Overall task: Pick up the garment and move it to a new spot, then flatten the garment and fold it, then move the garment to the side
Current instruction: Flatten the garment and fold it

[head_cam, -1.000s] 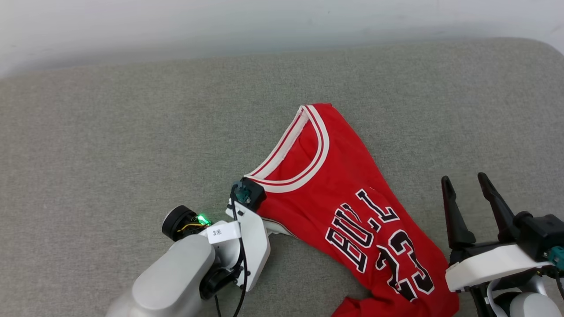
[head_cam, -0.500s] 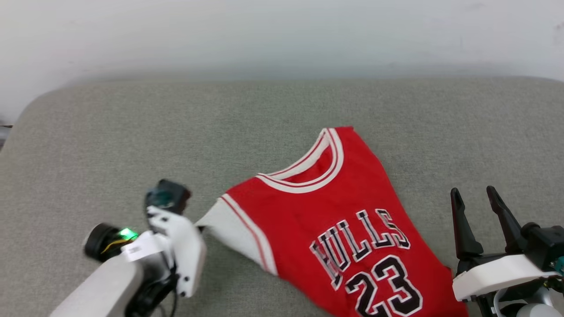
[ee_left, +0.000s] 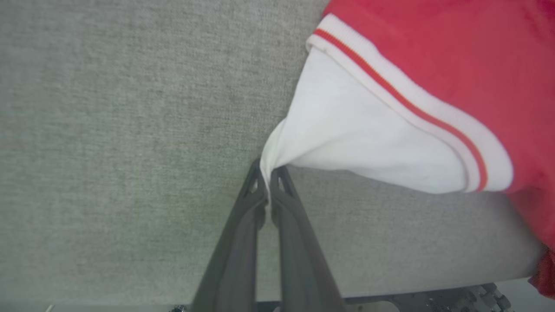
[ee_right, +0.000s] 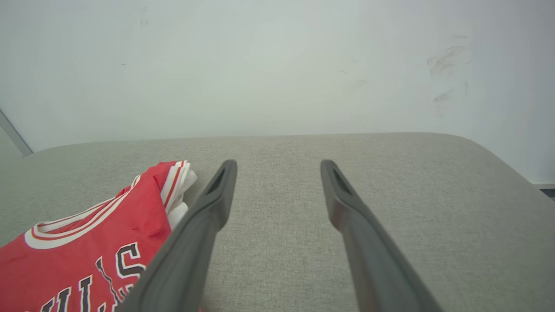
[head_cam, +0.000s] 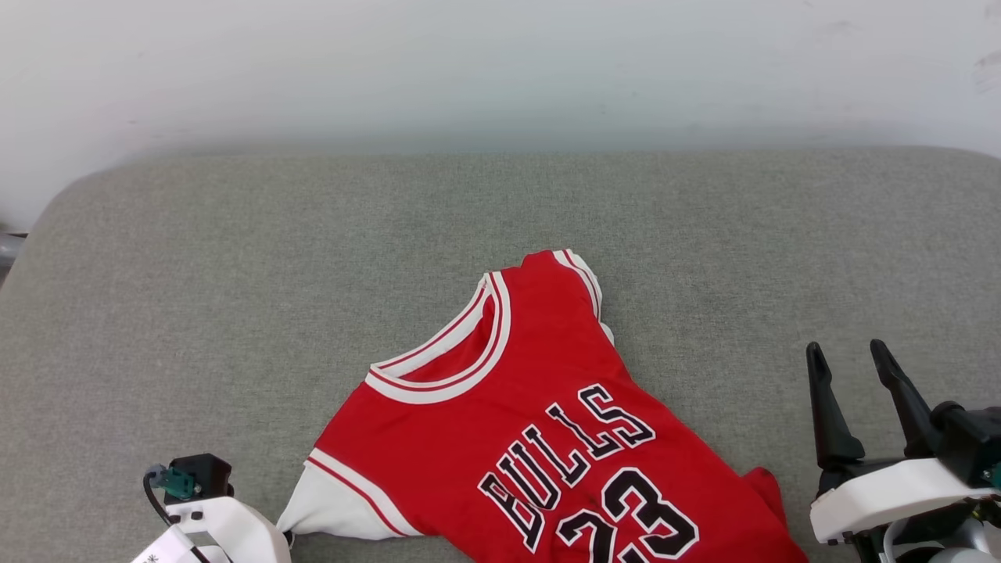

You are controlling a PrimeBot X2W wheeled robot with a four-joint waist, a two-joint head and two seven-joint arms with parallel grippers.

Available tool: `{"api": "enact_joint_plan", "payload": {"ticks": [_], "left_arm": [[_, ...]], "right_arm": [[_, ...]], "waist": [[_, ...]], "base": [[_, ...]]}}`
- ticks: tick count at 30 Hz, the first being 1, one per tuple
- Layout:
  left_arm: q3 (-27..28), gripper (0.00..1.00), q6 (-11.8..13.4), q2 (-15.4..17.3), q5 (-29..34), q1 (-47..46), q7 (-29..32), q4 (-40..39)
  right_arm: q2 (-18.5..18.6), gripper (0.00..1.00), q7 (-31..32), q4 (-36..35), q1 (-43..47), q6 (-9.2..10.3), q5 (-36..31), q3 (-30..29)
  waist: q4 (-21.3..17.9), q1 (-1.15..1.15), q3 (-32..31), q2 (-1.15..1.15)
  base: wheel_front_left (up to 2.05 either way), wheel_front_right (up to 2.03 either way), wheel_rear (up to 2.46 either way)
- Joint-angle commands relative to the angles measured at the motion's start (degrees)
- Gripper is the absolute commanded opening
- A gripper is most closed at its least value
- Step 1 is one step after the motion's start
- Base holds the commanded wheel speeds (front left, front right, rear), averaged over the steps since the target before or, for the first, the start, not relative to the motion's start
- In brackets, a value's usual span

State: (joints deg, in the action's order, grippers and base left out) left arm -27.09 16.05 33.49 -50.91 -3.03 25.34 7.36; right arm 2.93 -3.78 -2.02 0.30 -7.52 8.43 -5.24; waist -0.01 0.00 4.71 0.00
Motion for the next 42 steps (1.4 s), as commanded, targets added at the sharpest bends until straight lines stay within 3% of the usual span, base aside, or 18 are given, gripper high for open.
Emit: {"api": "enact_joint_plan", "payload": {"ticks": [1,2,3,22,29,37,42], "left_arm": [[0.26,0.0,-0.17,-0.37,-0.24,0.67,-0.43,0.1],[0.37,0.63,-0.17,-0.93,-0.22,0.81,-1.19,0.37],[0.55,1.0,-0.34,-1.22,0.02,0.82,-2.38,0.6],[4.43,1.0,0.24,-7.32,12.08,-2.7,-35.8,-5.9],[3.0,1.0,1.72,-9.51,14.94,-3.27,-38.1,-9.63],[1.74,1.0,1.26,-11.76,15.66,-5.34,-38.8,-10.35],[0.82,1.0,0.03,-13.62,15.59,-7.1,-39.33,-8.87]], "right_arm": [[-0.07,1.0,0.18,-0.34,0.72,0.06,-0.19,-0.23],[-0.07,1.0,0.24,-0.46,0.88,0.06,-0.36,-0.49],[-0.07,1.0,0.48,-0.58,0.98,0.06,-0.37,-0.68],[-0.09,1.0,3.44,1.37,0.79,0.06,1.61,-6.04],[0.61,1.0,12.95,6.49,-5.02,0.05,6.02,-3.98],[7.72,1.0,28.39,12.6,-16.56,0.05,12.36,6.71],[11.35,1.0,33.12,18.06,-22.87,0.05,15.41,13.09]], "waist": [[-0.05,0.0,-0.17,0.0],[-0.05,0.0,-0.4,0.0],[-0.04,0.0,-0.62,0.0],[1.03,0.0,-3.17,0.0],[3.46,0.0,-0.98,0.0],[8.81,0.0,2.89,0.0],[12.61,0.0,5.27,0.0]], "base": [[0.0,0.0,0.0],[0.0,0.0,0.0],[0.0,0.0,0.0],[0.0,0.0,0.0],[0.0,0.0,0.0],[0.0,0.0,0.0],[0.0,0.0,0.0]]}}
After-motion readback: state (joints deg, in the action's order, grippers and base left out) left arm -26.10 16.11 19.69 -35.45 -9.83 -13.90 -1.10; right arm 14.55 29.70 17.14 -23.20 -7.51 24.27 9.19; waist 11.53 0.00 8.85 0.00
